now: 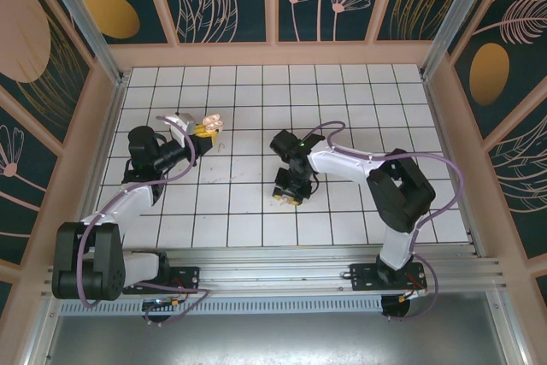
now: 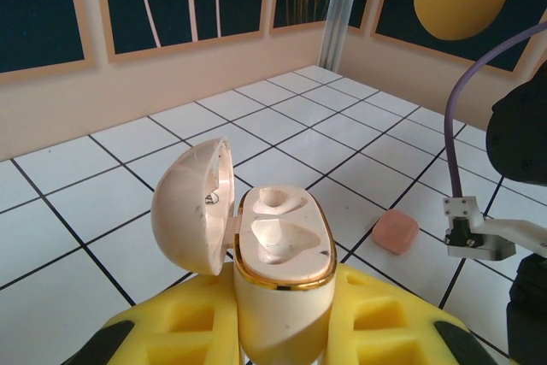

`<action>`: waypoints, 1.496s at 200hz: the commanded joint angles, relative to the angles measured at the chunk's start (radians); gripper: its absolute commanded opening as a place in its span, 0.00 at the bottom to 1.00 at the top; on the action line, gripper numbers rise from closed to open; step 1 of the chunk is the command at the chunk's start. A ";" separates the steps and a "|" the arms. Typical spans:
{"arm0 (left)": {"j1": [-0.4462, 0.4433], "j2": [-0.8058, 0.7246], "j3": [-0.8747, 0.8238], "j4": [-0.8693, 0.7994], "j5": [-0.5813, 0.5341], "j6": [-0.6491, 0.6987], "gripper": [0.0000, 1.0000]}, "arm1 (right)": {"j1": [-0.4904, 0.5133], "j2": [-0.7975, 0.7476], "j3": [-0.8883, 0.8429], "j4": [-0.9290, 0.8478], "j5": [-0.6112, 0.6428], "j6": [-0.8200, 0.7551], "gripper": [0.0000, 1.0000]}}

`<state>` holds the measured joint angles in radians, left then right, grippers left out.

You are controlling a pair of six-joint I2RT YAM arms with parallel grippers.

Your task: Insert wireless bluetooth earbuds into charging case

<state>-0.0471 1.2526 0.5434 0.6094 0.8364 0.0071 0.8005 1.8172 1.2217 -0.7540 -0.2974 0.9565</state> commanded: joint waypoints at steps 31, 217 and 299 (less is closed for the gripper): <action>-0.007 0.001 0.015 0.015 0.009 0.010 0.13 | -0.002 0.079 0.035 0.001 0.006 -0.021 0.37; -0.006 0.008 0.017 0.007 0.010 0.019 0.13 | -0.054 0.150 0.273 -0.193 0.129 -0.377 0.46; -0.007 0.007 0.018 0.006 0.011 0.018 0.13 | -0.061 0.237 0.306 -0.052 -0.031 -0.478 0.42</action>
<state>-0.0471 1.2572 0.5434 0.6079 0.8360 0.0154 0.7403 2.0205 1.5192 -0.8398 -0.2684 0.5190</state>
